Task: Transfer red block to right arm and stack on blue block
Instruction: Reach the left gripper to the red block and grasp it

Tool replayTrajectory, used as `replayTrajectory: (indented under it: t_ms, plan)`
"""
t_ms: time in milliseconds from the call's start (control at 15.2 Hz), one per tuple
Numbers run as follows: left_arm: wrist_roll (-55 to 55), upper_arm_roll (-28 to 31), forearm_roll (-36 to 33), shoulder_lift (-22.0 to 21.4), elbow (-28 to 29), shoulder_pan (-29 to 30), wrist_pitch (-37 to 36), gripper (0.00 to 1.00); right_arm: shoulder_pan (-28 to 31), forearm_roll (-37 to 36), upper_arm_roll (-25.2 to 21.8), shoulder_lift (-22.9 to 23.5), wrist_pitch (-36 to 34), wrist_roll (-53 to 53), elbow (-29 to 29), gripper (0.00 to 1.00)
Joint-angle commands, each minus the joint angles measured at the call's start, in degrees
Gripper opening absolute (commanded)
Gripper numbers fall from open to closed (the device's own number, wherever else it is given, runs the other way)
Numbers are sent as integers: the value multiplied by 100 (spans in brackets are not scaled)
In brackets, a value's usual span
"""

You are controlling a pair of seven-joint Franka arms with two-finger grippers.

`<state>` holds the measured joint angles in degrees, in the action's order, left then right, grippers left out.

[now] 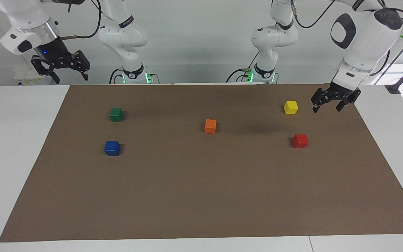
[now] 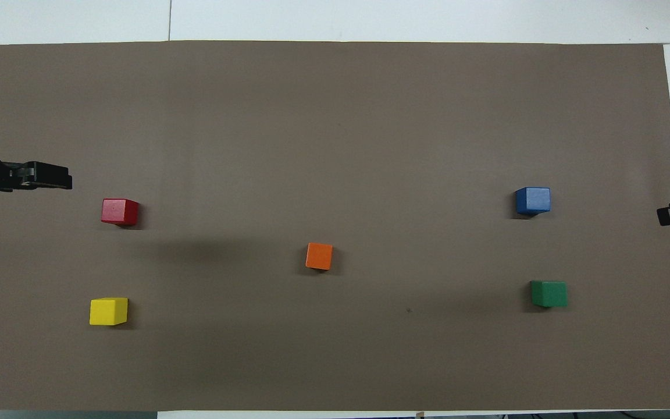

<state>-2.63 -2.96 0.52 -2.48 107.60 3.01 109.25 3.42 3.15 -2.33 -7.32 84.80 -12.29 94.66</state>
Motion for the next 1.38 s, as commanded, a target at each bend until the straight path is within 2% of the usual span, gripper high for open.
replayTrajectory:
  t_ms: [0, 197, 329, 460, 657, 789, 1183, 1315]
  plan:
    - [-159, -3, 98, 238, 768, -99, 1076, 100, 177, 641, -5, -50, 97, -19, 324, 100]
    - [-159, 6, 98, 624, 1061, -91, 1721, 100, 177, 1362, -5, -112, 343, -37, 807, 100]
    - [-159, 6, 98, 871, 1183, -47, 2133, 100, 255, 2142, -5, -156, 502, -55, 1185, 100]
    - [-177, 6, 98, 916, 1386, 32, 2486, 100, 361, 2907, -5, -164, 651, -290, 1493, 100]
    - [-159, 6, 98, 942, 1579, 41, 2566, 100, 651, 4312, -5, -129, 687, -1212, 2160, 100]
    - [-168, 6, 98, 942, 1781, 33, 2732, 100, 756, 5095, -5, 10, 626, -1722, 2399, 100]
    - [-177, 6, 98, 995, 2019, 33, 3022, 100, 591, 7293, 4, 178, 284, -2321, 3093, 100]
    - [-177, 6, 98, 1004, 2089, 24, 3128, 100, 502, 7717, 4, 519, -111, -2934, 3173, 100]
